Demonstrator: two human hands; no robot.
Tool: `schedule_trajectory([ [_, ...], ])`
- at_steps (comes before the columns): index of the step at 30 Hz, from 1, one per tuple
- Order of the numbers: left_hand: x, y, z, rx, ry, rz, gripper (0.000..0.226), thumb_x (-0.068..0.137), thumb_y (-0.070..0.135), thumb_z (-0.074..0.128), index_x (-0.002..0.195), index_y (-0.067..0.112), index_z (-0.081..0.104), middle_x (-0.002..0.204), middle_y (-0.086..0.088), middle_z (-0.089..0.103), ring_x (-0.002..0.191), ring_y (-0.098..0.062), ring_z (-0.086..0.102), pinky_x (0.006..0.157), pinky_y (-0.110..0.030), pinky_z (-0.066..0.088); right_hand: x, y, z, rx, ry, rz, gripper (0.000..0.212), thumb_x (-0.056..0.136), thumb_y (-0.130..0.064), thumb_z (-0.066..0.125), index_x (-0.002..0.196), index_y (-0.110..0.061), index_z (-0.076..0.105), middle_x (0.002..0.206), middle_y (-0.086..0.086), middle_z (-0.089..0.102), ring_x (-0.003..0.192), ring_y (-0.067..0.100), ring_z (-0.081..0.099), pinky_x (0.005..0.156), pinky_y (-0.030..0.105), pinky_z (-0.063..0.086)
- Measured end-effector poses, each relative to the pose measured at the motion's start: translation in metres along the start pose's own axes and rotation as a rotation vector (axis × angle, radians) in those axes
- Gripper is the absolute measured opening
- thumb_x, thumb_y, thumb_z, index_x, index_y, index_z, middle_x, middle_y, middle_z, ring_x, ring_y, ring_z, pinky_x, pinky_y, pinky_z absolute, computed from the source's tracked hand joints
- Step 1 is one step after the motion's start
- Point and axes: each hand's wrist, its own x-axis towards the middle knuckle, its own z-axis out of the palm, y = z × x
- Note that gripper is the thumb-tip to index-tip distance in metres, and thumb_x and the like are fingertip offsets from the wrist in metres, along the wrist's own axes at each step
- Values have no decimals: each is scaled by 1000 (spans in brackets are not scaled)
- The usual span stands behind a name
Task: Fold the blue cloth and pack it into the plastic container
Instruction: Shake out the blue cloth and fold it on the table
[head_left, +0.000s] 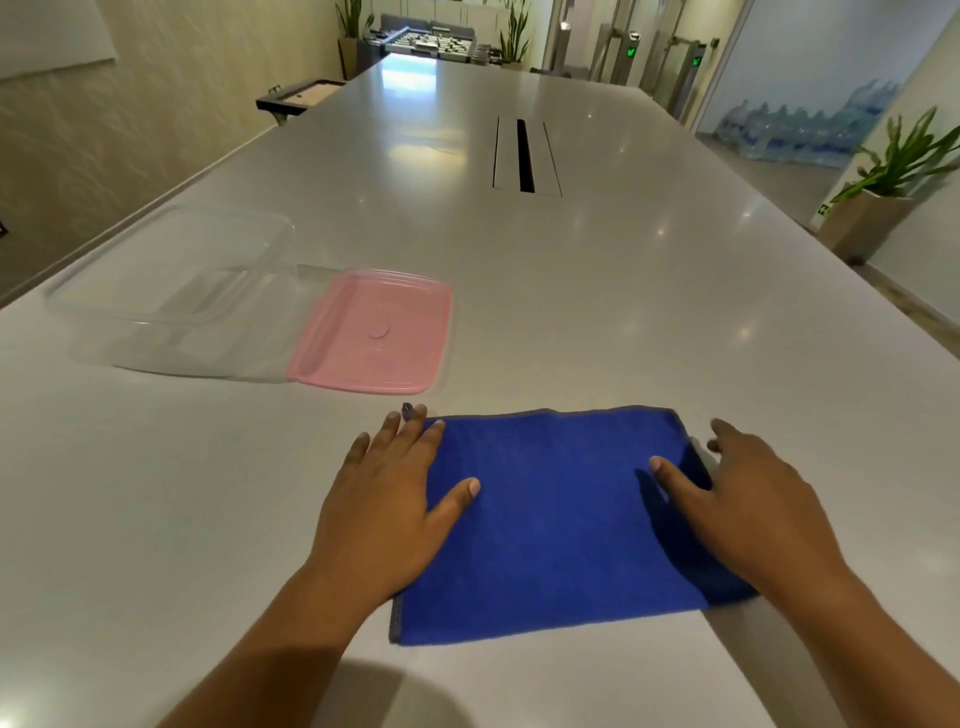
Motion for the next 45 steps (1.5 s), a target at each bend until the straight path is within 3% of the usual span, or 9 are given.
schedule_trajectory([
  [3,0,0,1,-1,-3,-3,74,89,67,27,152,30,16,162,7,8,148,-12,7,120,-35,5,1,6,-5,-110,-90,83,87,75,-78,42,133,-13,47,109,5,69,93,30,65,66,36,47],
  [10,0,1,0,-7,-2,-11,73,90,66,28,152,30,17,162,7,10,148,-12,8,121,-36,6,4,-2,-11,17,-273,134,63,76,-71,57,101,-14,55,83,-3,60,73,15,58,70,35,53],
  [15,-1,2,-3,-134,27,-23,65,92,57,42,149,28,29,159,5,23,145,-14,22,118,-35,18,2,-3,-21,385,-321,243,68,80,-45,73,135,-13,49,121,8,63,102,28,63,78,35,51],
  [19,-1,-3,-16,-344,204,-93,46,92,36,57,135,22,52,137,4,55,122,-13,53,100,-25,39,-1,1,-34,681,-486,288,46,79,-31,75,120,-15,60,102,8,73,84,29,74,65,39,60],
  [22,0,-6,-21,-294,248,-142,37,88,35,64,122,21,62,118,3,67,105,-14,63,89,-25,46,-1,7,-44,844,-518,298,58,82,-19,72,135,-22,51,108,8,71,85,32,75,62,39,61],
  [29,-1,-1,-18,-191,172,-142,15,89,38,60,93,27,69,76,12,66,67,-7,61,63,-20,48,-5,-2,-70,896,-253,-19,60,69,-23,72,127,-35,62,121,-10,70,107,18,68,88,42,55],
  [36,0,4,-20,-372,129,-232,15,87,34,66,96,23,66,59,9,67,51,-2,66,60,-14,52,-30,-63,-42,805,-354,-263,68,82,2,70,139,-28,51,122,-10,69,96,13,73,81,39,61],
  [40,0,4,-22,-476,111,-275,8,86,27,69,84,20,65,58,5,68,48,-1,65,51,-18,52,-45,-89,-10,699,-345,-320,72,82,-13,75,145,-27,42,108,-20,71,101,-6,66,95,21,51],
  [45,0,5,-23,-516,118,-288,11,86,23,68,77,19,64,54,3,68,45,-2,64,46,-18,47,-59,-102,18,631,-370,-346,73,81,-23,76,145,-31,43,106,-27,67,105,-14,59,85,-1,42],
])
